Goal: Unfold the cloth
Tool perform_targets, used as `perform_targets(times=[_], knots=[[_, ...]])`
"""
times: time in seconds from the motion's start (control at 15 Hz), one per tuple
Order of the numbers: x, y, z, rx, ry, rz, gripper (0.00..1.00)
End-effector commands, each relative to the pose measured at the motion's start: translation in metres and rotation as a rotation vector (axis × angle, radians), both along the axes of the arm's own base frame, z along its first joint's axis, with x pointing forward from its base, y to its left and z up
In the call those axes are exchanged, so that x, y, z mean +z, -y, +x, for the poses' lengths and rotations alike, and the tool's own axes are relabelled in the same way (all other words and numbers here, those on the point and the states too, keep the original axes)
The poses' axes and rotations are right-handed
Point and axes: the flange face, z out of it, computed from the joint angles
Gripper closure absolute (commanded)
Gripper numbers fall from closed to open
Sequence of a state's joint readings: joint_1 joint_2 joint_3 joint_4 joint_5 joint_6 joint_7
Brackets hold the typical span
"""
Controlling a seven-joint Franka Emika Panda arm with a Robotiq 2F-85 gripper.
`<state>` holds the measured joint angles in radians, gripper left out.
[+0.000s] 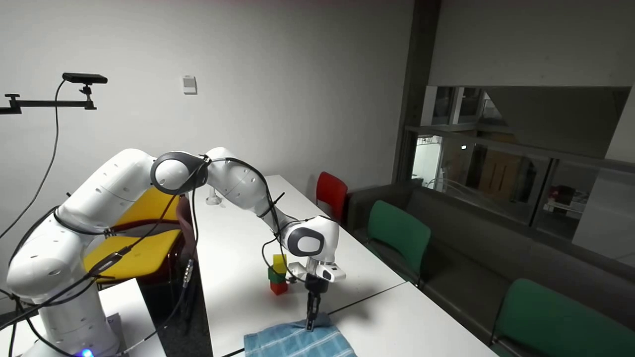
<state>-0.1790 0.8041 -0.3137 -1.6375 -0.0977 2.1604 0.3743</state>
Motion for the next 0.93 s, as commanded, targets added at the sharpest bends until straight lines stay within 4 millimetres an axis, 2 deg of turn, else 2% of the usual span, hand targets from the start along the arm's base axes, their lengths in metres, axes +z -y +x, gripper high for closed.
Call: perform_targets(times=[0.0,0.27,0.4,0.67,0.87], knots=[[0.01,0.003,0.001,-0.014,-0.021,-0.031,1.0],[0.031,0.014,-0.008,-0.041,-0.018,-0.079,0.99],[0.047,0.021,-0.016,-0.064,-0.037,-0.172,0.99],[0.092,0.025,-0.033,-0.073,-0.11,-0.381,0.99],[0.122,0.016,-0.036,-0.071,-0.171,-0.531,0.99]])
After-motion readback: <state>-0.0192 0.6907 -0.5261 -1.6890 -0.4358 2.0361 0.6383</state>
